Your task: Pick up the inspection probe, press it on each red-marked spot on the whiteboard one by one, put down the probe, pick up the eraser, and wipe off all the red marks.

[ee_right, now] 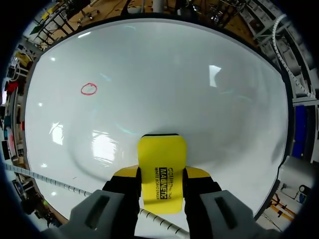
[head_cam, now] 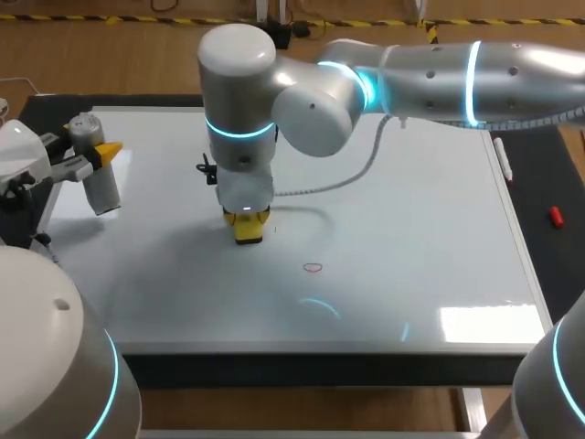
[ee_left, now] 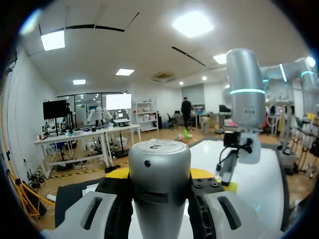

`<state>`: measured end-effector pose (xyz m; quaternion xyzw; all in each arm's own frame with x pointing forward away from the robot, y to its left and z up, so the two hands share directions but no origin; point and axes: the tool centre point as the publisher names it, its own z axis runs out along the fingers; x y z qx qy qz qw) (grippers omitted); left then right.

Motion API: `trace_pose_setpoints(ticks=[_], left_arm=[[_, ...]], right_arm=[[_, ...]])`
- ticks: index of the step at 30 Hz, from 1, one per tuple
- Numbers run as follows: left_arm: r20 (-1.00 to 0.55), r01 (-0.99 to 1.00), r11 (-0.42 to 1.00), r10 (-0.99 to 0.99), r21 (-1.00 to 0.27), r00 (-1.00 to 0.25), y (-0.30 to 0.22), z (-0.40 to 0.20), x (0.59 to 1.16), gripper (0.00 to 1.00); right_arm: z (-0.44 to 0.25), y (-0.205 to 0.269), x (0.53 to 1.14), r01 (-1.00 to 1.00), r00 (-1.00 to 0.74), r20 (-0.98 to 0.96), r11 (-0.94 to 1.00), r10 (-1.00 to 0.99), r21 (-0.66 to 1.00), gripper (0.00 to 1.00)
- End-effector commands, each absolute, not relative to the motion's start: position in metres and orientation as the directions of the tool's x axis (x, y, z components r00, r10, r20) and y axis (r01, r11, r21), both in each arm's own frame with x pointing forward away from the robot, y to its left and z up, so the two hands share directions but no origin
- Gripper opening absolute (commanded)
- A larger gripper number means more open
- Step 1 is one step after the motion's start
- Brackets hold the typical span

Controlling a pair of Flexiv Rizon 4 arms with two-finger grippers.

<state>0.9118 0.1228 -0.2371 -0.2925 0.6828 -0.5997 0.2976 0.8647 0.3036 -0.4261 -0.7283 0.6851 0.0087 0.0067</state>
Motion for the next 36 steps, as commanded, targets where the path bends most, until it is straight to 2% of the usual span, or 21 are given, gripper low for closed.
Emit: trace_pose_setpoints(ticks=[1,12,22,36], left_arm=[[-0.056,-0.042,0.109,-0.758,-0.993,-0.650,0.123,-0.236,0.911,0.00],[-0.056,-0.042,0.109,-0.758,-0.993,-0.650,0.123,-0.236,0.911,0.00],[-0.056,-0.042,0.109,-0.758,-0.993,-0.650,0.123,-0.236,0.911,0.00],[-0.056,-0.042,0.109,-0.758,-0.993,-0.650,0.123,-0.236,0.911,0.00]], right_arm=[[-0.425,0.285,0.864,-0.999,0.049,-0.025,-0.049,-0.998,-0.007,0.00],[-0.420,0.263,0.870,-1.000,0.001,-0.001,-0.001,-1.000,-0.021,0.00],[-0.402,0.255,0.878,-0.999,0.024,-0.011,-0.023,-1.000,-0.023,0.00],[-0.378,0.184,0.926,-0.995,-0.095,-0.021,0.095,-0.995,-0.031,0.00]])
